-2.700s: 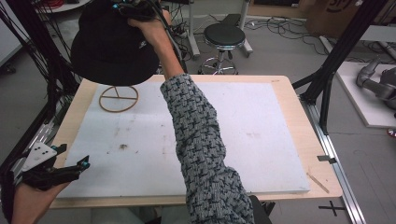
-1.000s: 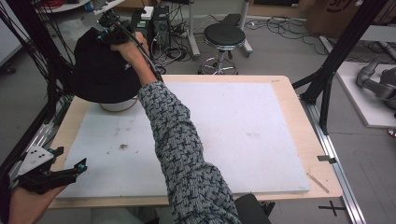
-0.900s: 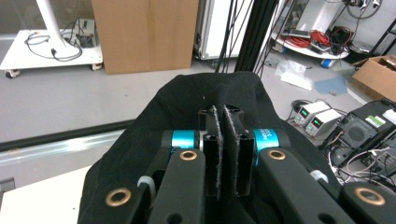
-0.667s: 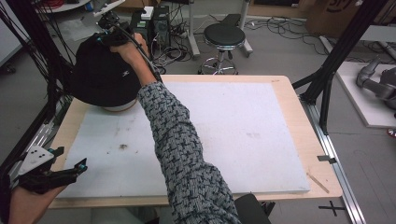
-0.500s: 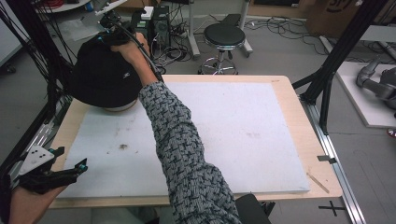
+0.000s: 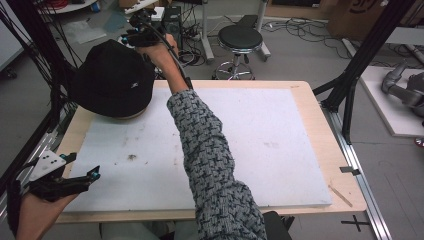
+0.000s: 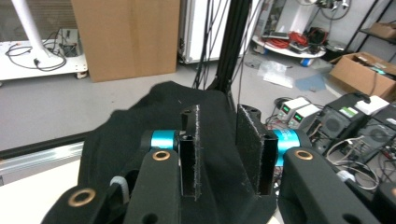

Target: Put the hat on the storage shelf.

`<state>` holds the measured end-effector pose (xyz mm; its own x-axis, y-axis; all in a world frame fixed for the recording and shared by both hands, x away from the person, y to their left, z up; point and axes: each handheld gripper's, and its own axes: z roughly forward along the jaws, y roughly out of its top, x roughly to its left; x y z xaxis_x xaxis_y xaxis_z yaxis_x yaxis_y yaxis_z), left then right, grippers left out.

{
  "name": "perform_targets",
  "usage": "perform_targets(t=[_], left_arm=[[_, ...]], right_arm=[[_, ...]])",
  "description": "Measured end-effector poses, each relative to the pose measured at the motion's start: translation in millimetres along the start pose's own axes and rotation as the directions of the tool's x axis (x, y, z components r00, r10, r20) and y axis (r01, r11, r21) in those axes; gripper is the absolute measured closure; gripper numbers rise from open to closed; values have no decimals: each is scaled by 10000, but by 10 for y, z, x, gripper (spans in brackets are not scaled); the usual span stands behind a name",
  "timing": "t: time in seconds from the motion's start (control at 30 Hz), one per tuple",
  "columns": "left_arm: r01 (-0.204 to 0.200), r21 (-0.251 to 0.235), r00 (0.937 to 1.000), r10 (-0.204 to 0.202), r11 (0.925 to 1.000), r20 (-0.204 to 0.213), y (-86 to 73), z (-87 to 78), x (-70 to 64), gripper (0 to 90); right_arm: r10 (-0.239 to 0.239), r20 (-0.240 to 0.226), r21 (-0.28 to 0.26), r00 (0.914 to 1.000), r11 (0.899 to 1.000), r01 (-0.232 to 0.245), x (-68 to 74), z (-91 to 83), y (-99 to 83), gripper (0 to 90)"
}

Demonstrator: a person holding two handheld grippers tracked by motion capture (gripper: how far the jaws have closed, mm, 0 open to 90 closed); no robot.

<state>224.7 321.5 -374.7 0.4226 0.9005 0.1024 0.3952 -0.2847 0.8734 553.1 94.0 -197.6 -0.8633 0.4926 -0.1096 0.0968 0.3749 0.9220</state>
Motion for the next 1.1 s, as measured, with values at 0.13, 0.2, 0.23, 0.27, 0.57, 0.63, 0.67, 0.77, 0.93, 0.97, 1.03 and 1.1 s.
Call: perform_targets(t=[0.13,0.2,0.23,0.27,0.57,0.63,0.67,0.77,0.93,0.97,1.03,1.1], left_arm=[[-108,31,9997,107,9999,233,39,96,-38,174],[-164,31,9993,163,9999,334,64,147,-58,174],[-175,33,9992,174,9998,367,74,170,-67,174],[-265,98,9987,261,9996,443,85,188,-72,174],[-330,24,9961,327,9995,815,181,395,-136,174],[-416,60,9949,409,9991,923,206,446,-157,174],[-474,53,9942,467,9989,973,218,473,-170,174],[-547,69,9920,535,9985,1147,249,546,-203,174],[-530,34,9904,521,9986,1279,289,627,-210,174],[-517,15,9900,511,9987,1311,299,640,-208,174],[-518,-10,9896,515,9987,1342,319,665,-206,174],[-547,-29,9885,546,9985,1412,337,688,-206,174]], right_arm=[[105,155,-87,9998,9999,-103,-111,-187,-94,638],[230,210,-94,9995,9997,-228,-170,-282,-152,629],[251,269,-103,9993,9996,-248,-198,-328,-181,620],[271,340,-106,9991,9996,-268,-231,-372,-211,607],[560,948,119,9939,9983,-574,-475,-784,-498,528],[665,1162,240,9910,9973,-697,-532,-889,-584,511],[659,1244,267,9900,9972,-698,-556,-933,-624,511],[765,1472,334,9861,9961,-822,-628,-1084,-730,499],[844,1899,407,9782,9948,-938,-705,-1336,-857,443],[870,1953,400,9769,9945,-965,-708,-1392,-883,432],[988,2026,335,9743,9936,-1077,-714,-1493,-947,414],[1184,2063,485,9713,9902,-1310,-721,-1587,-1009,380]])
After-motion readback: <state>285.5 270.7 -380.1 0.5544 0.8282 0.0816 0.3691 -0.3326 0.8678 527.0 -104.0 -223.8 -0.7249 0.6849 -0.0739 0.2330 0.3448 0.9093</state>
